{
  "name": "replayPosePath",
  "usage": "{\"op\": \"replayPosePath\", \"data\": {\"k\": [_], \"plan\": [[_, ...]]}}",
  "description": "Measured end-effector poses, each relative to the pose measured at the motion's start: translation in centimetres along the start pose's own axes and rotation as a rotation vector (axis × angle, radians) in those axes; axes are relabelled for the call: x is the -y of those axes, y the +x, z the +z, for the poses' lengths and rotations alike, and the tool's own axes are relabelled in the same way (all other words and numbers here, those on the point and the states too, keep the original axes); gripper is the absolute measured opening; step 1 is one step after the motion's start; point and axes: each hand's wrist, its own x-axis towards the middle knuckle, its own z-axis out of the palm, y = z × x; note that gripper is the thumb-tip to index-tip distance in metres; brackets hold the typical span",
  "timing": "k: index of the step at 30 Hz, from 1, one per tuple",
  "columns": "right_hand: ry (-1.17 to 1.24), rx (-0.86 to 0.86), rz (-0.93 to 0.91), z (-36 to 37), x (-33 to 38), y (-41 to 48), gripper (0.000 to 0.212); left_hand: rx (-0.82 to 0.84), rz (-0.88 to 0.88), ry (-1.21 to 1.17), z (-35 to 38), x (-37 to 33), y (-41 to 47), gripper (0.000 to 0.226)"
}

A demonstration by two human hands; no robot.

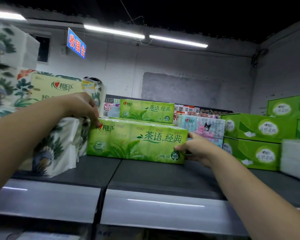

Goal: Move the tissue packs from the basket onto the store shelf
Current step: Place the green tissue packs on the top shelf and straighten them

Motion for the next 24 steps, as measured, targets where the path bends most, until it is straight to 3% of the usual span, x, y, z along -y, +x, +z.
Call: {"op": "replayPosePath", "data": {"k": [7,11,13,18,21,24], "plan": [[0.047,0.013,0.023,0.2,0.2,-0.2,0.047,0.001,0.073,-0.006,0.1,-0.7,-0.6,0.009],[0.005,-0.072,-0.062,0.1,0.4,-0.2,0.076,-0.129,0.152,-0.136,0.1,-0.6,-0.6,0.01],[-0.022,-0.167,-0.164,0.1,0.6,-0.2,0.078,-0.233,0.215,-0.17,0.1,-0.9,-0.8,0.012],[-0.004,-0.321,-0.329,0.1,0.9,-0.3,0.059,-0.484,0.372,-0.149,0.0,-1.7,-1.6,0.01],[0.043,-0.405,-0.365,-0.1,1.0,-0.4,0.04,-0.662,0.407,-0.132,0.0,-1.6,-1.8,0.004],[0.02,-0.452,-0.405,0.1,1.3,-0.6,0.033,-0.763,0.409,-0.08,-0.2,-1.9,-2.1,0.007]]}}
